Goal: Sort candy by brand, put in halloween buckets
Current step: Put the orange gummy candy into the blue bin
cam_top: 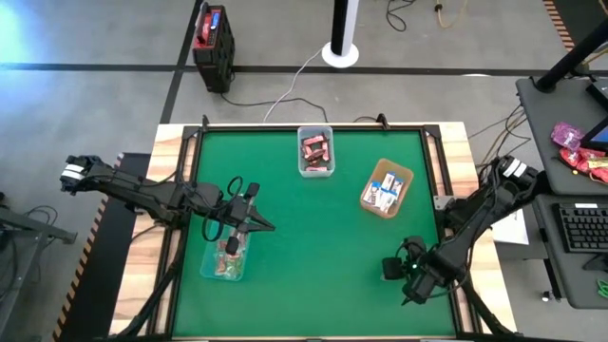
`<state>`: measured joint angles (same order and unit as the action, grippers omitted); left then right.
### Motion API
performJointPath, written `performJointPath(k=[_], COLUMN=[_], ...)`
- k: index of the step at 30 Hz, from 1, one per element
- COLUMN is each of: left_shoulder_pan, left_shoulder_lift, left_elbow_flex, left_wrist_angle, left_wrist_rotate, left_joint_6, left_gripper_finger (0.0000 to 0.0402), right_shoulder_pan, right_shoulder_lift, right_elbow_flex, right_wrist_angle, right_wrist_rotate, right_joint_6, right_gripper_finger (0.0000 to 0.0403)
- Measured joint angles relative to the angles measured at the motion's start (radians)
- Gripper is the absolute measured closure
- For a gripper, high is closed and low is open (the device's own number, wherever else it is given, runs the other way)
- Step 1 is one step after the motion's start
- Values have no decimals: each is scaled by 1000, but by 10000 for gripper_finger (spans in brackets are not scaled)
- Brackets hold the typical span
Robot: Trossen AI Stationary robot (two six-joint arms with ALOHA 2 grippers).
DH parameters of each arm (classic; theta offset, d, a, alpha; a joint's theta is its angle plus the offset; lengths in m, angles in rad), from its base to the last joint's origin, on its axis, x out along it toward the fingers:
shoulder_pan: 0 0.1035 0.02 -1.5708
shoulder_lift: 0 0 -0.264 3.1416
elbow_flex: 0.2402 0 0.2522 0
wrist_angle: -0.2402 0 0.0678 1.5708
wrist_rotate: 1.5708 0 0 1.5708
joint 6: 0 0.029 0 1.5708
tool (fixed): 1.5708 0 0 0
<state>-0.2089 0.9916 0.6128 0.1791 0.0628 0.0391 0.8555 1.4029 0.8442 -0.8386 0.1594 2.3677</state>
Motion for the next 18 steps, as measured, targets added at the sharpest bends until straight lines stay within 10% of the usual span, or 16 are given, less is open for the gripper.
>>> performJointPath(k=[18], left_shoulder_pan=[0], left_shoulder_lift=[0], left_elbow_flex=[0], left_wrist_angle=[-13], left_wrist_rotate=[0], left_joint_6=[1], left_gripper_finger=[402], right_shoulder_pan=[-119], right_shoulder_lift=[161], right_elbow_flex=[48], right_wrist_angle=[170], right_wrist_rotate=[-79], right_joint_6=[-274], right_gripper_finger=[243])
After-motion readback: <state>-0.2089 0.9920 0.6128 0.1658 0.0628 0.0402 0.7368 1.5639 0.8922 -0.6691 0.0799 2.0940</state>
